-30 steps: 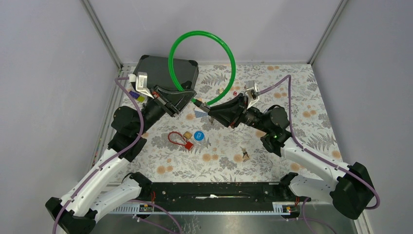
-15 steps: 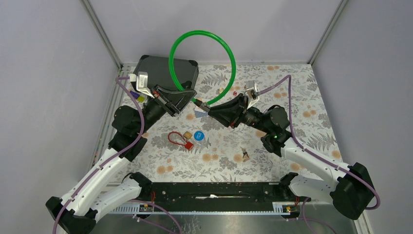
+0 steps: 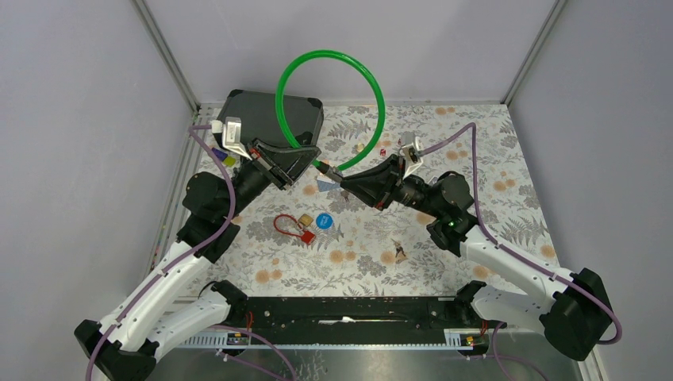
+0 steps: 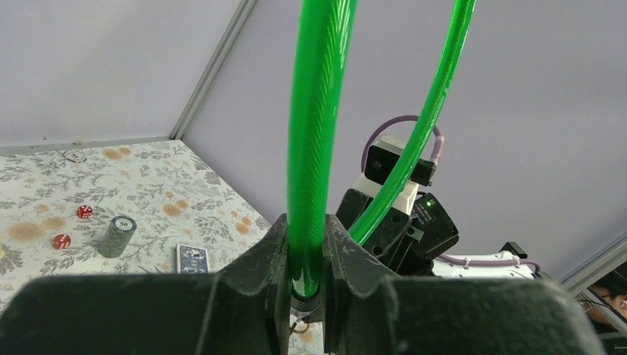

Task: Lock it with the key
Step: Lock the lock.

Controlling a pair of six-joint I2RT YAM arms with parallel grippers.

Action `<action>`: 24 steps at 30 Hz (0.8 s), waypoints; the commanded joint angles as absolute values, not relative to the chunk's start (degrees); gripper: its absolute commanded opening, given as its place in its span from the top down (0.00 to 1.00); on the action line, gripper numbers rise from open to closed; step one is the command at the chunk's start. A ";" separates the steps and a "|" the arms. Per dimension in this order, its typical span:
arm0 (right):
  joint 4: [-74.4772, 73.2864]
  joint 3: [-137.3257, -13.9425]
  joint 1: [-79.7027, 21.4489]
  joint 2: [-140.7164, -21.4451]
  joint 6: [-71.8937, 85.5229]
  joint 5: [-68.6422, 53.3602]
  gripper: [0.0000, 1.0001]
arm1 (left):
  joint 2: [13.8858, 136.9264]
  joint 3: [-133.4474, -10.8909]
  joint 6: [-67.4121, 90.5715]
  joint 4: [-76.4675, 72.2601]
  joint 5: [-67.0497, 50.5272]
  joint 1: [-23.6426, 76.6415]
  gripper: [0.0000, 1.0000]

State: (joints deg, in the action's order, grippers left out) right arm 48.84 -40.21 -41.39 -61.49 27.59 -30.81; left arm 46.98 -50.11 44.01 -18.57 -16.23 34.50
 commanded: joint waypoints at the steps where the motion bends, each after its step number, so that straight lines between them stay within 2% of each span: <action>1: 48.77 -41.26 -41.80 -60.57 26.30 -30.01 0.79 | 45.66 -50.13 44.91 -26.88 -15.19 34.72 1.00; 4: 48.43 -41.31 -41.80 -60.74 26.09 -29.97 0.86 | 45.40 -49.76 44.83 -26.78 -14.43 34.72 1.00; 7: 47.39 -41.94 -41.76 -61.40 25.96 -29.72 0.99 | 45.47 -50.04 44.82 -25.89 -14.30 34.72 1.00; 14: 45.80 -41.34 -42.66 -61.97 20.84 -24.04 1.00 | 45.83 -50.19 45.26 -25.15 -13.40 34.72 1.00; 24: 49.47 -37.29 -53.95 -62.55 -6.57 -4.47 1.00 | 47.37 -50.47 46.32 -25.84 -13.62 34.80 1.00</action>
State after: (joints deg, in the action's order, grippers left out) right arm 48.34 -37.98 -51.27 -61.34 6.46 -15.44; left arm 47.37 -49.12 43.99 -18.85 -12.58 34.28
